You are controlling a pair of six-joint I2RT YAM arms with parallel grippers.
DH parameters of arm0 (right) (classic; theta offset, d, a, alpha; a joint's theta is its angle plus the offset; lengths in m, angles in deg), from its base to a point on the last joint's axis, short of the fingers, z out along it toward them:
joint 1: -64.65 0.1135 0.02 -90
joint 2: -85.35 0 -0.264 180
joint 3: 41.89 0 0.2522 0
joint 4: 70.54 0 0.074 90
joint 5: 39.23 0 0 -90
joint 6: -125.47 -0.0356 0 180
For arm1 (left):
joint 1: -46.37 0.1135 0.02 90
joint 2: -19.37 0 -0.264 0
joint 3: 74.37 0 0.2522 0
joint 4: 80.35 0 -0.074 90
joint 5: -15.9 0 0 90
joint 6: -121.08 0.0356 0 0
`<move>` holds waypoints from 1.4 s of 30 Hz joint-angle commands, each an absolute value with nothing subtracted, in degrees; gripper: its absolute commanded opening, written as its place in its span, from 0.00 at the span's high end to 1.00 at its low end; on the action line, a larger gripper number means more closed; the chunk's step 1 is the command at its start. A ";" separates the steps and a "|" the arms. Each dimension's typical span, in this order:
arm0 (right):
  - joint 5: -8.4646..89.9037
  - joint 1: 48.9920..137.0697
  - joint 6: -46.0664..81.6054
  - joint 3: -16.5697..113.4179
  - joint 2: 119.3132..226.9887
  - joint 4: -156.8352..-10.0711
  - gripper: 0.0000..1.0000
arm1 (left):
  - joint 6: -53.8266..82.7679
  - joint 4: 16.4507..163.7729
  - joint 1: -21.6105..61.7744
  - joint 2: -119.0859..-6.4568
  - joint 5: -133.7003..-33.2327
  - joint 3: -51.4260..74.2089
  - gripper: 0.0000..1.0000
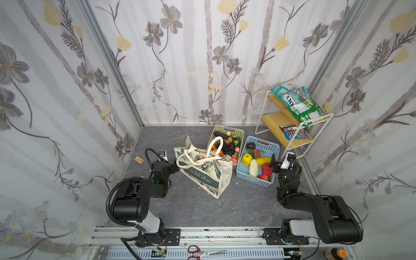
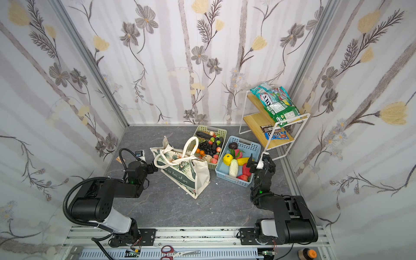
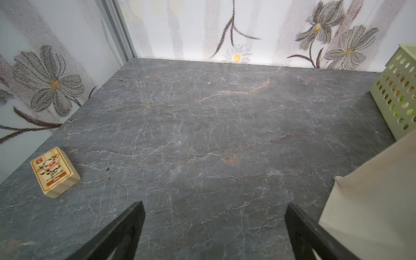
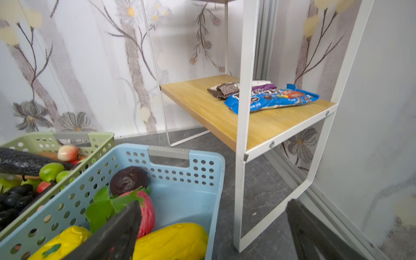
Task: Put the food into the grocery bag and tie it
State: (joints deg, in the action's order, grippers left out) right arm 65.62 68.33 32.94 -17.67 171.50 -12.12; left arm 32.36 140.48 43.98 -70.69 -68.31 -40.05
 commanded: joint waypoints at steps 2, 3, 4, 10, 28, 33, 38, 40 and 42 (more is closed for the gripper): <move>64.78 68.20 33.66 -17.05 171.61 -8.67 0.00 | 31.41 140.61 44.60 -70.80 -68.66 -39.29 0.00; 64.82 68.17 33.61 -17.19 171.66 -8.40 0.00 | 31.27 140.19 44.70 -70.77 -68.95 -39.16 0.00; 64.75 68.18 33.62 -17.20 171.57 -8.39 0.00 | 31.26 140.25 44.79 -70.80 -69.06 -39.07 0.00; 64.80 68.22 33.69 -17.21 171.56 -8.29 0.00 | 31.08 139.50 44.88 -70.74 -68.87 -38.75 0.00; 64.83 68.26 33.79 -17.23 171.57 -8.27 0.00 | 30.90 139.20 44.83 -70.78 -67.97 -38.62 0.00; 64.82 68.25 33.80 -17.23 171.57 -8.28 0.00 | 30.91 139.08 44.81 -70.73 -67.94 -38.51 0.00; 64.89 68.30 33.76 -17.18 171.57 -8.37 0.00 | 31.09 139.77 44.34 -70.77 -66.93 -38.84 0.00; 64.79 68.25 33.79 -17.23 171.57 -8.29 0.00 | 31.08 139.73 44.31 -70.79 -67.06 -38.89 0.00; 64.89 68.31 33.80 -17.19 171.57 -8.30 0.00 | 31.08 139.62 44.35 -70.80 -67.06 -38.82 0.00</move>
State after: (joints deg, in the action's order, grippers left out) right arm 64.64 68.33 32.97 -17.54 171.50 -11.51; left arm 30.87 138.58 44.35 -70.69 -67.66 -38.98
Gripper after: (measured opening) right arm 0.996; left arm 0.996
